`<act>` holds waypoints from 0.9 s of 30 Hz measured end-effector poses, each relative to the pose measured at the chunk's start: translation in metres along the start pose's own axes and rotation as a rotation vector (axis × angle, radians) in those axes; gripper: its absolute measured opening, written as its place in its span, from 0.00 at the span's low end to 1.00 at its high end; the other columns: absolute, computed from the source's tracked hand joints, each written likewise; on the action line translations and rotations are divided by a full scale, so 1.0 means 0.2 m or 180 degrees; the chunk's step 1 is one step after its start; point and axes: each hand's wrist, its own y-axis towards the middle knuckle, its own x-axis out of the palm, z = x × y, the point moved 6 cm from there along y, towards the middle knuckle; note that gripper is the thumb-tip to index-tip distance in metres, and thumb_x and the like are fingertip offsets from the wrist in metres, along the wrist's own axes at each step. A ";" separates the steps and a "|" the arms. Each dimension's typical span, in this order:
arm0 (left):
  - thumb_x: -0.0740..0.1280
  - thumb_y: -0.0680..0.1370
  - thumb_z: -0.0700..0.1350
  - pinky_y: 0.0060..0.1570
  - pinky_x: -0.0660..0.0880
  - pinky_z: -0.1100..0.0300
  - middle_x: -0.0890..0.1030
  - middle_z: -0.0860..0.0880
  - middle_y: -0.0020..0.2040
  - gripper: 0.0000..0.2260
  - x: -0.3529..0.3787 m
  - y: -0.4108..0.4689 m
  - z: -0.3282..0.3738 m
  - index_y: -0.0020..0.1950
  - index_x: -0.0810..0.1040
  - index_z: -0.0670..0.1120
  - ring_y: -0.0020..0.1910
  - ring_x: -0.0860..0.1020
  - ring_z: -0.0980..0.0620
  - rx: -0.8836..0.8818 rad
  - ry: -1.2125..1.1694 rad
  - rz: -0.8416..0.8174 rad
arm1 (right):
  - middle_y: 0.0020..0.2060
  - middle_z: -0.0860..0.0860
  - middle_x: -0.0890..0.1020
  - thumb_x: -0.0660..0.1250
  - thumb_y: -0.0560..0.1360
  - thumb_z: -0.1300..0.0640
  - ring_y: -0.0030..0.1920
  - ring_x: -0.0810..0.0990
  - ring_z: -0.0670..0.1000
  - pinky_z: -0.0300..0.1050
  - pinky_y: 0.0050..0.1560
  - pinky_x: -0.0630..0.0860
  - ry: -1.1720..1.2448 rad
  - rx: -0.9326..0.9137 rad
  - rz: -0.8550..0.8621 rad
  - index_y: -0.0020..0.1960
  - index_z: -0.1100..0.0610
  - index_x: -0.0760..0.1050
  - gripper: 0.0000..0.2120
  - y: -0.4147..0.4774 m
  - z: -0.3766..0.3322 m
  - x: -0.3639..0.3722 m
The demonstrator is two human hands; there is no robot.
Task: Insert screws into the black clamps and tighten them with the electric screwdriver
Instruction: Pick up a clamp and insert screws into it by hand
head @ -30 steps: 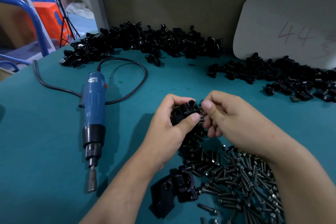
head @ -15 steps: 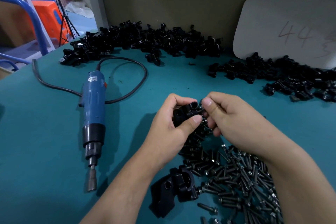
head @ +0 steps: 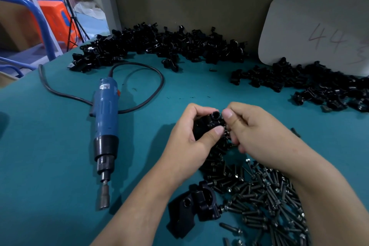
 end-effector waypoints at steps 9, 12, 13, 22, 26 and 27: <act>0.73 0.74 0.43 0.61 0.78 0.56 0.84 0.50 0.54 0.13 -0.02 0.00 0.00 0.57 0.78 0.49 0.56 0.82 0.53 0.0059 0.0136 0.0028 | 0.26 0.44 0.78 0.52 0.78 0.31 0.24 0.73 0.43 0.34 0.27 0.69 0.0000 0.0217 -0.0077 0.37 0.51 0.74 0.27 -0.01 0.03 -0.01; 0.73 0.77 0.41 0.61 0.78 0.55 0.83 0.49 0.55 0.12 -0.02 0.00 -0.01 0.59 0.77 0.48 0.55 0.81 0.54 0.0020 0.0066 0.0021 | 0.33 0.43 0.80 0.57 0.83 0.42 0.33 0.79 0.50 0.42 0.32 0.73 -0.0048 0.0002 -0.0223 0.44 0.46 0.72 0.13 -0.02 0.01 -0.01; 0.72 0.76 0.42 0.61 0.77 0.55 0.84 0.49 0.55 0.13 -0.01 0.00 0.00 0.59 0.77 0.48 0.55 0.81 0.54 0.0019 0.0055 0.0005 | 0.30 0.44 0.77 0.57 0.84 0.44 0.31 0.76 0.50 0.42 0.32 0.72 -0.0049 -0.0058 -0.0210 0.43 0.48 0.71 0.14 -0.02 0.01 0.00; 0.70 0.74 0.46 0.65 0.76 0.48 0.84 0.50 0.55 0.13 0.00 0.00 0.00 0.57 0.76 0.50 0.57 0.81 0.52 0.0023 0.0052 -0.0030 | 0.25 0.45 0.73 0.53 0.79 0.33 0.24 0.69 0.42 0.38 0.29 0.68 0.0073 0.0008 -0.0114 0.38 0.54 0.73 0.27 -0.01 0.01 0.00; 0.70 0.74 0.46 0.65 0.76 0.46 0.83 0.44 0.57 0.15 0.01 0.00 -0.01 0.59 0.75 0.47 0.59 0.80 0.45 0.0027 -0.0029 -0.0074 | 0.37 0.42 0.82 0.59 0.83 0.45 0.35 0.83 0.44 0.50 0.42 0.82 0.0165 -0.0115 -0.0077 0.46 0.44 0.73 0.09 -0.01 0.01 -0.01; 0.70 0.74 0.45 0.65 0.76 0.47 0.83 0.44 0.57 0.14 0.01 0.00 0.00 0.59 0.75 0.47 0.59 0.80 0.45 0.0036 -0.0014 -0.0098 | 0.37 0.43 0.82 0.59 0.83 0.47 0.35 0.83 0.45 0.50 0.41 0.82 0.0107 -0.0141 -0.0056 0.46 0.46 0.73 0.09 -0.01 0.01 -0.01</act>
